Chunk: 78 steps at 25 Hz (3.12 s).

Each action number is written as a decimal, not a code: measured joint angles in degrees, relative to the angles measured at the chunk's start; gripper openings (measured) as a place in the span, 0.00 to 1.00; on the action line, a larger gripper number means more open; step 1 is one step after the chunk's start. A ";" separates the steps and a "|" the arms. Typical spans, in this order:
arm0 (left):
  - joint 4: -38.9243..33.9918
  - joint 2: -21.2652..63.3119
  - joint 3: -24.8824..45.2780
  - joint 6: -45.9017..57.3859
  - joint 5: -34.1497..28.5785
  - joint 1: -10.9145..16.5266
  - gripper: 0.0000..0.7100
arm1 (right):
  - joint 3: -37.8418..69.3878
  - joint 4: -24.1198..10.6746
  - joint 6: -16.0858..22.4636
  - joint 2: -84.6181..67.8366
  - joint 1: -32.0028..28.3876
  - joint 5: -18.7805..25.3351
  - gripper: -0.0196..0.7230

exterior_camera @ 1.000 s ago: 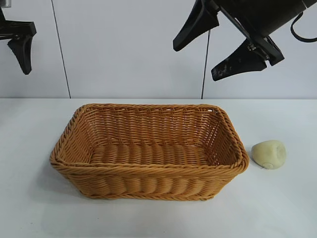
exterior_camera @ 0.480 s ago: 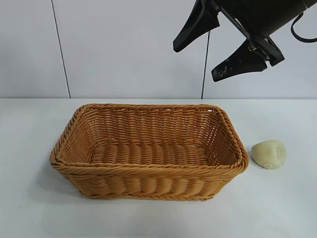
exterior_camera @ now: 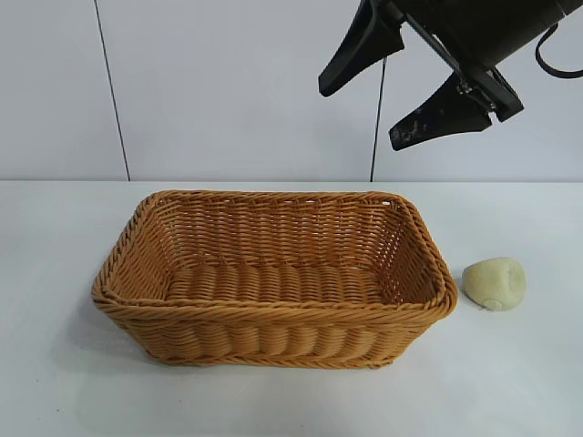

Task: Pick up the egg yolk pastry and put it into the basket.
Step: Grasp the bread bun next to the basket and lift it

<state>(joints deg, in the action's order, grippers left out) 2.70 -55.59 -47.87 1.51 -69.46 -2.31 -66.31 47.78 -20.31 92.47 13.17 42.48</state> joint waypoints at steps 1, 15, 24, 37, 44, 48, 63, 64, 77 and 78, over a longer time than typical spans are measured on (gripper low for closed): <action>0.00 3.21 2.16 0.00 0.69 0.00 0.98 | 0.00 0.00 0.00 0.00 0.00 0.07 0.82; 0.42 36.83 19.46 -0.46 8.03 0.00 0.98 | 0.00 0.00 0.00 0.00 0.00 -0.04 0.82; 0.42 52.66 19.62 -0.46 8.37 0.00 0.98 | 0.00 -0.71 0.00 0.00 0.00 -0.67 0.82; 0.53 55.93 19.70 -0.46 8.37 0.00 0.98 | -5.92 -27.36 15.45 0.00 0.00 6.10 0.82; 0.53 55.93 19.70 -0.46 8.37 0.00 0.98 | -6.40 -43.17 24.25 0.60 -3.71 10.07 0.82; 0.53 55.93 19.70 -0.46 8.37 0.00 0.98 | -6.40 -43.17 24.27 3.18 -8.08 9.96 0.82; 0.59 55.93 19.70 -0.46 8.37 0.00 0.98 | -6.40 -42.73 25.25 21.54 -9.70 -0.68 0.82; 0.59 55.93 19.70 -0.46 8.37 0.00 0.98 | -6.40 -42.73 25.29 22.45 -9.70 -1.30 0.82; 0.59 55.93 19.70 -0.46 8.37 0.00 0.98 | -6.40 -42.66 25.42 25.34 -9.70 -3.66 0.63; 0.59 55.93 19.70 -0.46 8.37 0.00 0.98 | -6.40 -42.54 25.42 25.34 -9.70 -3.66 0.56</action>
<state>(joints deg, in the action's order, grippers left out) 3.29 0.33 -28.17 1.04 -61.10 -2.31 -72.72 5.24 5.11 117.81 3.47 38.83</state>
